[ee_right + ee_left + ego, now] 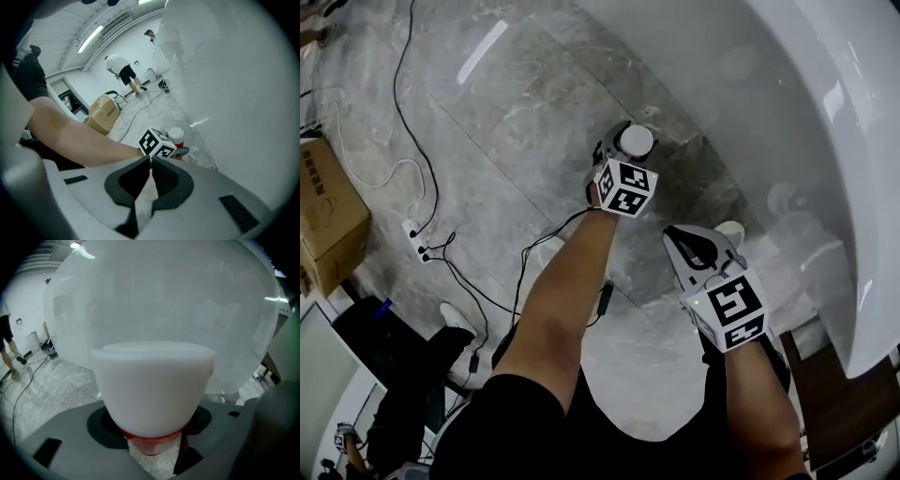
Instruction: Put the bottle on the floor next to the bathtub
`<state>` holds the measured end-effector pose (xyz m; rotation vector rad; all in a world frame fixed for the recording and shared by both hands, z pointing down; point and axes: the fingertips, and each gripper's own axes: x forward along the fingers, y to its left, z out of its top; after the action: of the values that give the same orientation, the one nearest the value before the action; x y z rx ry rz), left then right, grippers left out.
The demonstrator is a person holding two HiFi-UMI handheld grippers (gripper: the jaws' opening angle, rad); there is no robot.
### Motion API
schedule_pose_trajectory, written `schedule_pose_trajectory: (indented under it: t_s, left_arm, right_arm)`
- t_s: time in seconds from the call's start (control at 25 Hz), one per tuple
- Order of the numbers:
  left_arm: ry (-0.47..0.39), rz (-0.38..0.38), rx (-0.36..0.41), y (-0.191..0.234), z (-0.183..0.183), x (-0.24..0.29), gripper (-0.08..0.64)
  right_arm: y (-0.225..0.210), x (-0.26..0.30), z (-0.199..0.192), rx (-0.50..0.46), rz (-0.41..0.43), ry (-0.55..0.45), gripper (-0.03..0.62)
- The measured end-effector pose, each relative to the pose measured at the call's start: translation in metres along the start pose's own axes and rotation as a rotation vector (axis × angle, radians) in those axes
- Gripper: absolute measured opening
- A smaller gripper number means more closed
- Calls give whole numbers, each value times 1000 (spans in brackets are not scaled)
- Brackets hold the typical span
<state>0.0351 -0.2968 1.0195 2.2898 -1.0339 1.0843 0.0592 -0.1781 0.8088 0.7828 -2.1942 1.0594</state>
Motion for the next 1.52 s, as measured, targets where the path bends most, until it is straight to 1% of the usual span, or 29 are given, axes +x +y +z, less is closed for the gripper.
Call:
schedule_pose_trajectory:
  t_s: [0.12,0.24,0.4,0.48,0.56,0.64,0.84,1.0,1.12,1.28,1.4,1.52]
  left_arm:
    - [-20,6,-21,2,4,12,290]
    - [-38,-6,-40,0,3,19,290]
    - [-27,-10,-71,3,-7,24,290]
    - [-36,-1,-102,7,-10,22,290]
    - [-46,-4,-109,8,-10,20,290]
    - [-45,-20,-89,7,-8,20,290]
    - [-5,-55,-51,0,-11,18,290]
    - [13,-79,9,-12,-17,11,290]
    - [31,-83,33,-18,-27,5,301]
    - [59,-82,59,-21,-42,-2,307]
    - [71,-88,84,-25,-45,-4,310]
    - [81,-89,90,-27,-46,-5,313]
  right_arm:
    - [-7,1,9,-25,-2,-3,38]
    - [-11,1,11,-52,-9,6,38]
    - [-18,7,12,-55,-27,10,38]
    - [-18,10,12,-57,-29,20,40]
    - [-18,12,11,-60,-31,29,40]
    - [-18,13,11,-60,-36,32,38]
    - [-18,14,10,-54,-50,40,40]
    - [-17,13,8,-58,-56,46,40]
    - [-16,11,5,-78,-64,55,40]
    - [-13,13,1,-72,-58,56,40]
    - [-10,12,0,-73,-58,51,40]
    - [-8,11,-1,-74,-62,52,40]
